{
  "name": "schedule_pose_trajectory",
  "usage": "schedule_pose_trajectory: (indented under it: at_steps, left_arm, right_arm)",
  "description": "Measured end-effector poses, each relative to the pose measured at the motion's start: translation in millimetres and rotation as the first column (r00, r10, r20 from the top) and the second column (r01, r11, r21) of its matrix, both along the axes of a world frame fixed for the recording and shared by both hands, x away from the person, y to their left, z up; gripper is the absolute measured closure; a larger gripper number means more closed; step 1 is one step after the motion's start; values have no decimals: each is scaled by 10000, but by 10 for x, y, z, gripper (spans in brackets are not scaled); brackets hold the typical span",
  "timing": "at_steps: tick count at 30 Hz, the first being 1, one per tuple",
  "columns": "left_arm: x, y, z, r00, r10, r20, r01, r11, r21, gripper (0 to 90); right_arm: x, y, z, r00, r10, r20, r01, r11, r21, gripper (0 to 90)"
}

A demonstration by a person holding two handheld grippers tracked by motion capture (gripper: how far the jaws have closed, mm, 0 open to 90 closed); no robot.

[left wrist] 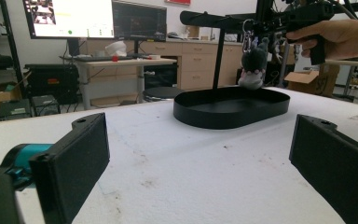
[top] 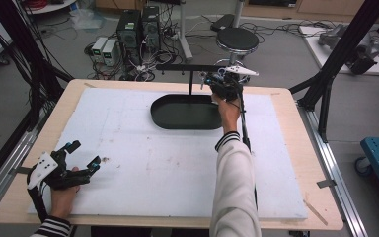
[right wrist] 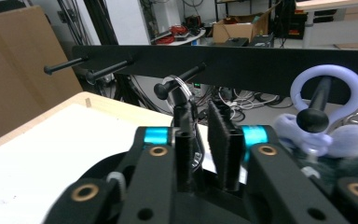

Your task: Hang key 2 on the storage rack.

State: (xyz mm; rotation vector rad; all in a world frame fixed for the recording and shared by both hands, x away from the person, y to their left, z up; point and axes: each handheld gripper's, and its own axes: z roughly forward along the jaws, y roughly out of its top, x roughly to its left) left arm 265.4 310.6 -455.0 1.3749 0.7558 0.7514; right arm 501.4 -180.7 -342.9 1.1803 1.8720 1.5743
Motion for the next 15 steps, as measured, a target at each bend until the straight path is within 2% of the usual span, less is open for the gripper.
schedule_pose_trajectory:
  at_steps: [3, 6, 9, 11, 15]
  left_arm:
    - [0, -3, 0, 10000, -12, 7, 12, 10000, -11, 53]
    - [0, 0, 0, 10000, 2, 1, -2, 10000, 2, 53]
    - [-1, -3, 0, 10000, -20, 6, 20, 10000, 7, 53]
    - [0, -3, 0, 10000, -17, 5, 17, 10000, -4, 52]
    - [1, -1, 0, 10000, 2, -5, -2, 10000, 9, 53]
  right_arm:
    - [-4, 6, 0, 10000, 35, -66, -36, 9999, -145, 739]
    - [-9, 14, 0, 9999, 10, -170, -16, 9994, -360, 592]
    - [-17, 17, 5, 9995, -114, -280, 99, 9986, -519, 487]
    - [-25, 27, 6, 9989, -38, -463, 11, 9982, -599, 385]
    - [-51, 72, -7, 9944, 571, -886, -647, 9942, -857, 128]
